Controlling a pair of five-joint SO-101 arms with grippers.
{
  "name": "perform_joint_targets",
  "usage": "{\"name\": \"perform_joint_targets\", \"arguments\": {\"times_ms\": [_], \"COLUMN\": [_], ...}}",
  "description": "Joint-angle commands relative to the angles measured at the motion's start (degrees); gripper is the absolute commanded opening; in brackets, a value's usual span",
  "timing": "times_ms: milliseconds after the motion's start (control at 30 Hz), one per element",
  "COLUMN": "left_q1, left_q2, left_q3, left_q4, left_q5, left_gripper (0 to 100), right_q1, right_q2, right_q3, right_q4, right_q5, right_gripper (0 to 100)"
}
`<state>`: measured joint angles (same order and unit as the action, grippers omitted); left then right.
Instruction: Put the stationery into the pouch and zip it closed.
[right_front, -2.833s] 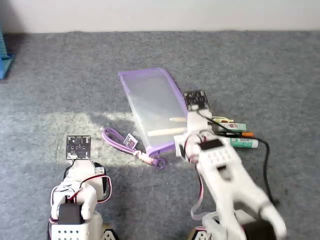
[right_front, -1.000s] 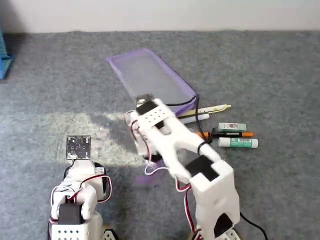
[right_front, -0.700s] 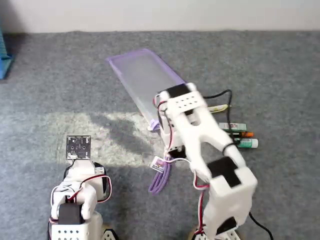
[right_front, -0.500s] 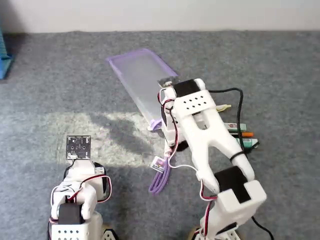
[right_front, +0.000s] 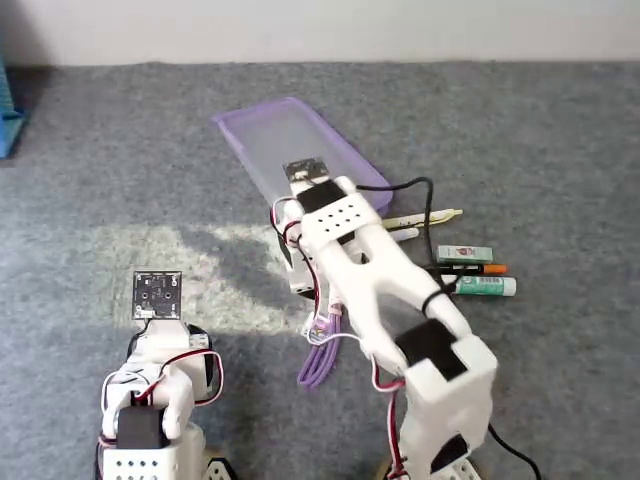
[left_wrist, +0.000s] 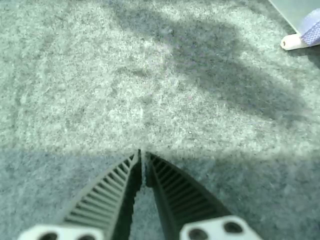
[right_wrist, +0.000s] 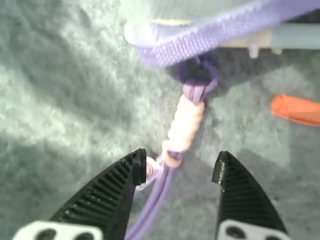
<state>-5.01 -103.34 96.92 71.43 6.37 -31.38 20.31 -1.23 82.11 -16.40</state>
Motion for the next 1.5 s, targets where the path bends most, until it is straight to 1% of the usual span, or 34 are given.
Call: {"name": "perform_joint_targets", "arguments": {"times_ms": [0, 133, 533, 600, 733, 833, 900, 1033, 1267, 1467], "left_q1": [0.2, 0.2, 0.2, 0.2, 0.2, 0.2, 0.2, 0.2, 0.2, 0.2], "left_q2": [-0.5, -0.5, -0.5, -0.5, -0.5, -0.5, -0.5, -0.5, -0.5, -0.5], "left_q3": [-0.5, -0.5, -0.5, -0.5, -0.5, -0.5, -0.5, -0.5, -0.5, -0.5], "left_q4": [0.2, 0.2, 0.2, 0.2, 0.2, 0.2, 0.2, 0.2, 0.2, 0.2], "left_q5": [0.6, 0.6, 0.6, 0.6, 0.6, 0.6, 0.6, 0.6, 0.6, 0.6], "left_gripper": [1, 1, 1, 1, 1, 1, 1, 1, 1, 1], "right_q1": [1.4, 2.9, 2.9, 2.9, 2.9, 2.9, 2.9, 2.8, 2.1, -0.2], "right_q2": [1.9, 4.4, 8.0, 8.0, 7.6, 7.6, 7.0, 1.8, -11.8, -21.0], "right_q3": [-1.1, -1.2, -1.2, -1.2, -1.2, -1.2, -1.3, -1.3, -1.2, -1.0], "right_q4": [-2.3, -2.6, -5.3, -5.1, -5.0, -2.7, -1.0, 2.3, 5.6, 13.7], "right_q5": [-0.6, -0.4, -0.4, -0.4, 1.8, 1.8, 1.9, 2.0, 2.1, 2.1], "right_gripper": [23.0, 23.0, 22.6, 18.0, 0.2, 3.5, 0.6, 0.9, 0.8, 0.8]}}
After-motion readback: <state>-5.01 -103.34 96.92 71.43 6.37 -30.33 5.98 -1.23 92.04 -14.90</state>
